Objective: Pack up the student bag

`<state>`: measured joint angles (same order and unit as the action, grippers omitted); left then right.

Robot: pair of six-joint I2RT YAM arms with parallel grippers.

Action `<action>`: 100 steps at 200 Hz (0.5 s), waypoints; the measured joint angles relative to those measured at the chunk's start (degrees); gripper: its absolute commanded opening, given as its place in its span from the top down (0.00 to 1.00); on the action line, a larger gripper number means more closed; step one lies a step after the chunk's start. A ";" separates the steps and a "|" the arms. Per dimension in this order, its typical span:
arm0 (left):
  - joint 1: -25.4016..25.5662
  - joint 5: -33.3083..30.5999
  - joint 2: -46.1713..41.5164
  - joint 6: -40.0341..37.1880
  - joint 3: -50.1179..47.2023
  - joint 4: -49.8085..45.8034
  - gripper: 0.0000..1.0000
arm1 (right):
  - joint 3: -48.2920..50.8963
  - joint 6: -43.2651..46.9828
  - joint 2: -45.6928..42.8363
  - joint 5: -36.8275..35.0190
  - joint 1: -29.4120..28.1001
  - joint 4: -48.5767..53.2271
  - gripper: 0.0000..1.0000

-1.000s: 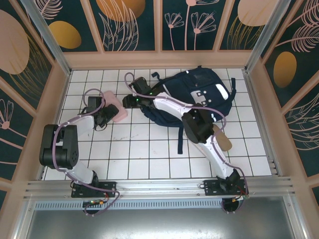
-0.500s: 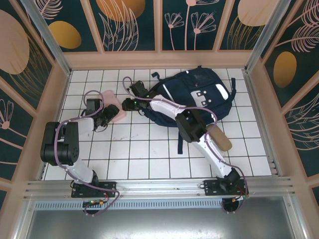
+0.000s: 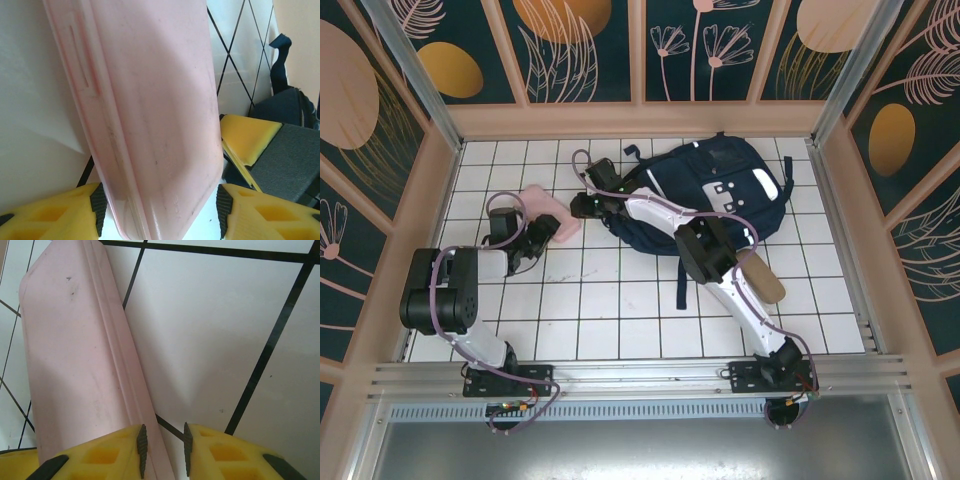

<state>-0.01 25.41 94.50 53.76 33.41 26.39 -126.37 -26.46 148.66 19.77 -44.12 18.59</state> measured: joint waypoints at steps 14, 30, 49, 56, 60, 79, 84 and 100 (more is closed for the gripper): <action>-0.24 0.20 0.00 0.66 -0.02 0.76 0.37 | 0.04 0.00 0.00 -0.11 0.04 -0.02 0.71; -0.55 0.70 0.00 2.10 -0.74 3.23 0.36 | 0.09 -0.04 0.00 -0.33 0.13 -0.02 0.71; -0.76 1.22 0.00 3.48 -1.31 5.66 0.36 | 0.09 -0.81 0.00 -0.70 0.37 0.09 0.72; -0.74 1.29 0.00 3.63 -1.31 6.43 0.36 | 0.13 -0.98 0.00 -0.81 0.46 0.17 0.72; -0.74 1.44 0.00 3.61 -1.31 6.88 0.36 | 0.17 -1.07 0.02 -0.74 0.55 0.26 0.71; -0.61 2.54 0.04 3.54 -0.59 7.48 0.37 | 0.92 -1.27 0.00 -0.17 0.61 0.31 0.71; -0.55 2.75 0.15 3.54 -0.20 7.32 0.37 | 1.18 -1.29 0.02 -0.09 0.52 0.44 0.71; -0.39 3.13 1.33 3.30 1.92 6.82 0.39 | 1.40 -1.09 0.02 0.09 0.39 0.42 0.71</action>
<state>-0.40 28.53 95.83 57.06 35.33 33.21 -124.97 -27.55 148.68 19.86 -43.72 19.00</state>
